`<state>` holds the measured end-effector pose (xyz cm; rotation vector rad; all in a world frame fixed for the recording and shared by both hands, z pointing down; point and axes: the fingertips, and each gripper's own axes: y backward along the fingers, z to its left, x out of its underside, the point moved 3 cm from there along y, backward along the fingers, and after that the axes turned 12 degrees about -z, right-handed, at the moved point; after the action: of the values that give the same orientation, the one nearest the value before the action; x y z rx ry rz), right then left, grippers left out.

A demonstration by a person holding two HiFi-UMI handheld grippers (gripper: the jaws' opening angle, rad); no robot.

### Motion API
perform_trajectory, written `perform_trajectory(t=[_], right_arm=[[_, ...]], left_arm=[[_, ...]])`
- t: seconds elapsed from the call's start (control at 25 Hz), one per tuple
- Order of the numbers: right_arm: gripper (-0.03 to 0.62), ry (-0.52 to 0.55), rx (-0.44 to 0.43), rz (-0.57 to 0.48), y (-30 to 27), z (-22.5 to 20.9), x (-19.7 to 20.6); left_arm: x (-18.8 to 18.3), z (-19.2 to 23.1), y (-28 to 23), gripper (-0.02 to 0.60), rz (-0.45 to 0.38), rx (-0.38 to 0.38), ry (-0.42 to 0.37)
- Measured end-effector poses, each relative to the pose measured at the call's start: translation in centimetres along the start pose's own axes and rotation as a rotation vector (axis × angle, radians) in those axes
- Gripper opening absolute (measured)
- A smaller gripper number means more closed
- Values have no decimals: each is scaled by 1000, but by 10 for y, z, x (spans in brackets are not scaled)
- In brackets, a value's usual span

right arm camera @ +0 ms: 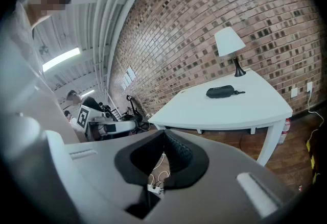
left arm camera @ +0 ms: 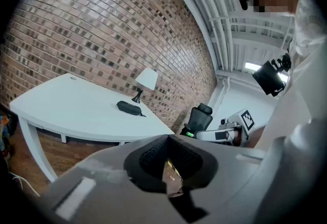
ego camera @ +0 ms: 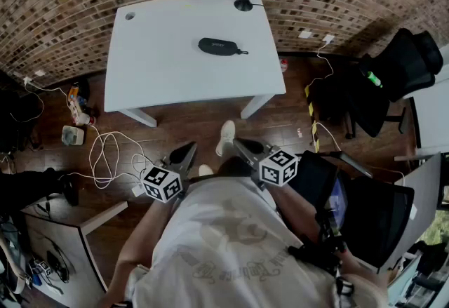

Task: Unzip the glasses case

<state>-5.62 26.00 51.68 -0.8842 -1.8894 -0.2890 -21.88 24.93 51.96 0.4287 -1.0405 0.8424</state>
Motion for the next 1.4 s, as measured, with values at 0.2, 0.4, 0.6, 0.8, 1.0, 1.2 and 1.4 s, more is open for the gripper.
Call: perform_trajectory(t=[0.2,0.4,0.6,0.8,1.0,1.2,1.4], right_arm=[[9,8,13,-2,-7,-10,-4],[9,1,11,-5,-19,-14,-7],[9,-15,18,9,-28,-20,-5],[9,-20,21,23,-40,-36,-14],[9,-23,16,33,-61,-55,-28],[9,-28,3,41,-87,-74,-49],[9,-26,-31,69,-115,-91,-68]], left_arm=[[-1,8,-12,3,13,20,7],[0,13,-16,3,36,25,7],[0,24,-22,5,49,17,14],[-9,36,-41,5,52,15,16],[-20,49,-60,3,60,18,8],[-39,71,-77,3,52,-12,1],[-56,92,-92,3,43,-59,8]])
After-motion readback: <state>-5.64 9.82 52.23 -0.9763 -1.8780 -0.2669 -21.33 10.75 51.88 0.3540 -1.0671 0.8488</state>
